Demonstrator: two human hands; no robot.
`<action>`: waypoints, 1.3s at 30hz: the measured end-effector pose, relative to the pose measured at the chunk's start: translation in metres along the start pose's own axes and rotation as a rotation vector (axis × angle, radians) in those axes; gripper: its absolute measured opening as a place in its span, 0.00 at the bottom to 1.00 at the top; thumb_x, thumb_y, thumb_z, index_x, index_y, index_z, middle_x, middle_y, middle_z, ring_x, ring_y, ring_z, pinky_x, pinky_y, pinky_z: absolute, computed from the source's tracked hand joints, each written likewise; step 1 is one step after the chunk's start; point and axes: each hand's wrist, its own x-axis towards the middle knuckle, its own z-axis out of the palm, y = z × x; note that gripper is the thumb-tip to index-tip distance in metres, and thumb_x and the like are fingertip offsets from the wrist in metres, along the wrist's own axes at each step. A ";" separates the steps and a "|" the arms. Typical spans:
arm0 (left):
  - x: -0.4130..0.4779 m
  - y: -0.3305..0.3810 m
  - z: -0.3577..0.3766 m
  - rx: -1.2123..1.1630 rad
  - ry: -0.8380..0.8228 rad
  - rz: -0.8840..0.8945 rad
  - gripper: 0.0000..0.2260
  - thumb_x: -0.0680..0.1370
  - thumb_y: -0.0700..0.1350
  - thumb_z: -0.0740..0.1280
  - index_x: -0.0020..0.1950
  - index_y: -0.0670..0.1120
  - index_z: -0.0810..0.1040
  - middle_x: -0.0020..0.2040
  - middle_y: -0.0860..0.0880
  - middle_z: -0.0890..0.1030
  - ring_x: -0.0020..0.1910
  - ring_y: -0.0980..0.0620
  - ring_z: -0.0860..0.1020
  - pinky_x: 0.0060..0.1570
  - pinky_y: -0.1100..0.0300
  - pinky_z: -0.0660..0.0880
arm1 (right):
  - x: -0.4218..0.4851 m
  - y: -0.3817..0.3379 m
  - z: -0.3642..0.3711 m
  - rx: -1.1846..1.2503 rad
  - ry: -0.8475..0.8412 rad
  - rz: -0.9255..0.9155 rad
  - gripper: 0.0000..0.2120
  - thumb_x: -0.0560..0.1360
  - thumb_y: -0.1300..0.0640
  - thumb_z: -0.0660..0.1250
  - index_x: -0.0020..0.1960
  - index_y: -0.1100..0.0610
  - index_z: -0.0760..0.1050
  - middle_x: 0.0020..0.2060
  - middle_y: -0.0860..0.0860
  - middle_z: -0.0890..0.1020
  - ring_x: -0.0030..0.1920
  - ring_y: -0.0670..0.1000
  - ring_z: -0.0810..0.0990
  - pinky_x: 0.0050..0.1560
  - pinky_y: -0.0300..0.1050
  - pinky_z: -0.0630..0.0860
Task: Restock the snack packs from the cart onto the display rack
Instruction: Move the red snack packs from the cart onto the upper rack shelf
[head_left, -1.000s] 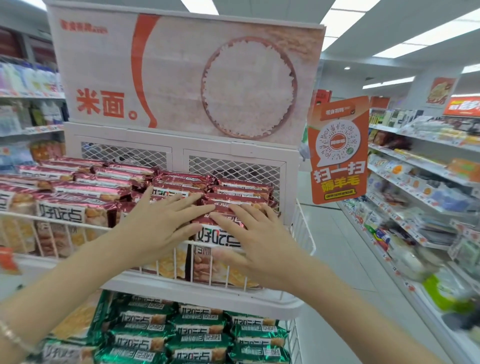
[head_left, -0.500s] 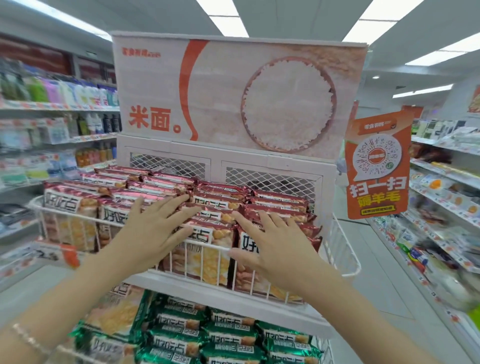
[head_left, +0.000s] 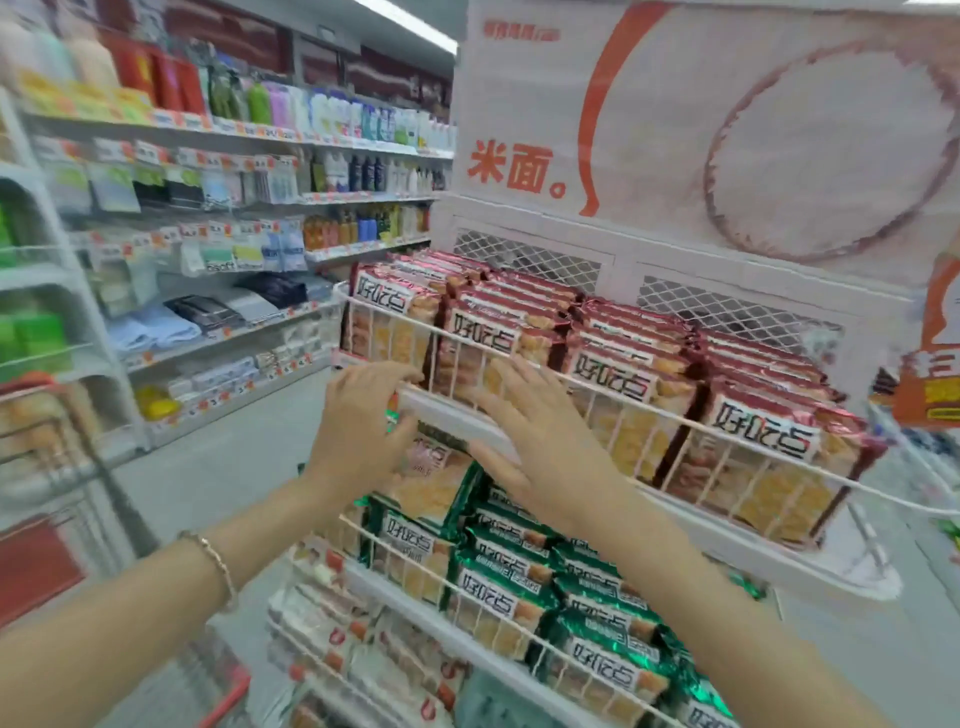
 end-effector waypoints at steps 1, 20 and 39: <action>-0.018 -0.027 -0.015 0.070 -0.050 -0.086 0.14 0.76 0.43 0.64 0.62 0.48 0.77 0.58 0.51 0.79 0.61 0.52 0.72 0.64 0.54 0.61 | 0.011 -0.020 0.018 0.050 -0.044 -0.043 0.37 0.79 0.32 0.39 0.80 0.50 0.59 0.81 0.52 0.47 0.81 0.51 0.39 0.76 0.47 0.31; -0.348 -0.296 -0.222 0.287 -0.237 -1.345 0.14 0.76 0.43 0.67 0.61 0.47 0.76 0.60 0.47 0.77 0.57 0.45 0.78 0.59 0.50 0.76 | 0.155 -0.306 0.361 0.227 -0.850 -0.351 0.23 0.84 0.44 0.58 0.74 0.55 0.70 0.77 0.59 0.64 0.77 0.57 0.60 0.75 0.49 0.58; -0.503 -0.505 -0.041 0.070 -1.000 -1.678 0.26 0.81 0.45 0.65 0.77 0.46 0.62 0.72 0.42 0.71 0.65 0.41 0.76 0.68 0.40 0.70 | 0.265 -0.357 0.627 0.275 -0.968 -0.032 0.18 0.80 0.60 0.60 0.69 0.62 0.74 0.70 0.60 0.70 0.69 0.60 0.69 0.68 0.52 0.68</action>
